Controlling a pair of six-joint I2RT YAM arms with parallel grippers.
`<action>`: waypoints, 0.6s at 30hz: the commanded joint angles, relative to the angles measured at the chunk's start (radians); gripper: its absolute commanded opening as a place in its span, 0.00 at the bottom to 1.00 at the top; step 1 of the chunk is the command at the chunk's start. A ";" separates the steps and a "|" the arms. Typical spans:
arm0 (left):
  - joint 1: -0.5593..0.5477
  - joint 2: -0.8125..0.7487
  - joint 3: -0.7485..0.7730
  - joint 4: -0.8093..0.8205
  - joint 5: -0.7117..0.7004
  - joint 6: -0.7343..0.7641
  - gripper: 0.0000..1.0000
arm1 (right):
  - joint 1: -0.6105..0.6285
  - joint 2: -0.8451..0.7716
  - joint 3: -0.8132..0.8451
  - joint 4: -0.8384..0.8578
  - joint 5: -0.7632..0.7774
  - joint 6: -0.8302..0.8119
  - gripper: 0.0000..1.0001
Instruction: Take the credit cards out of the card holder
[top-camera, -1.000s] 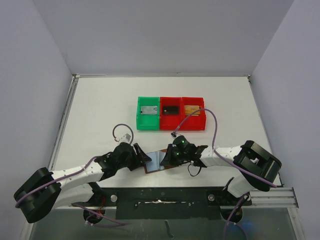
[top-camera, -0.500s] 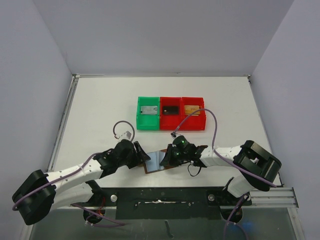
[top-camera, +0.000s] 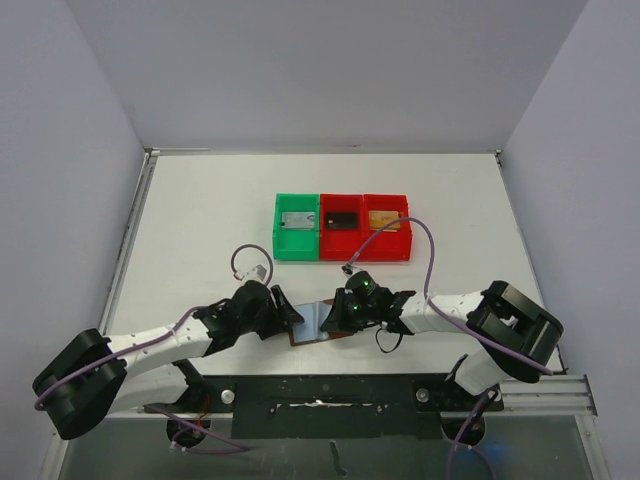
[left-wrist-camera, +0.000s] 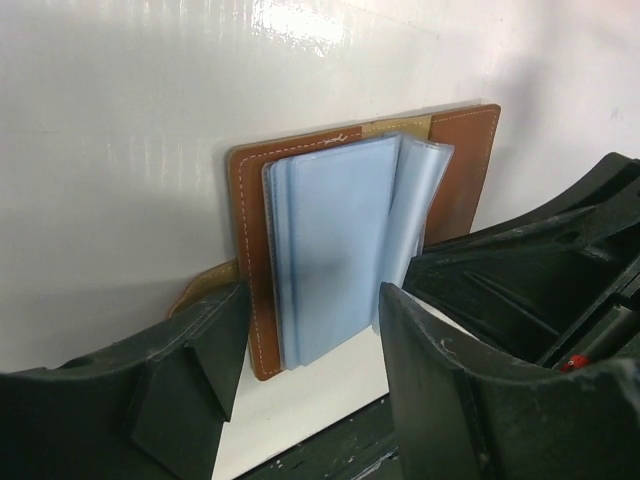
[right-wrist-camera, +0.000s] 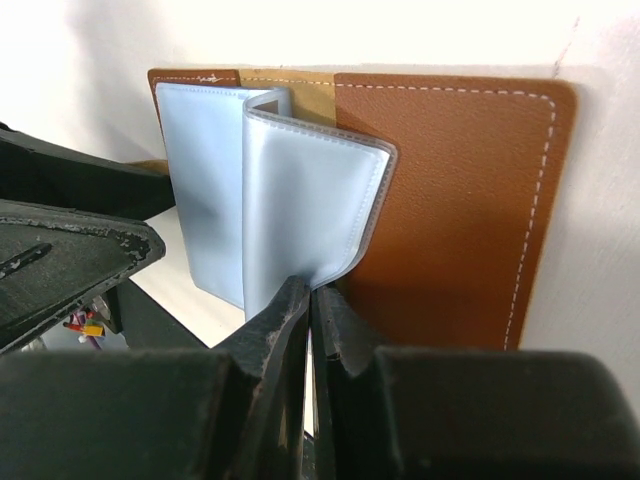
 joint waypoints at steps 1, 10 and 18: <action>-0.007 0.045 -0.009 0.085 0.023 -0.006 0.53 | 0.006 0.022 0.004 -0.023 0.018 -0.012 0.04; -0.013 -0.029 0.031 -0.032 -0.051 -0.003 0.52 | 0.007 0.038 0.004 -0.023 0.013 -0.012 0.04; -0.013 -0.100 0.074 -0.111 -0.093 0.016 0.54 | 0.007 0.037 0.001 -0.025 0.015 -0.010 0.04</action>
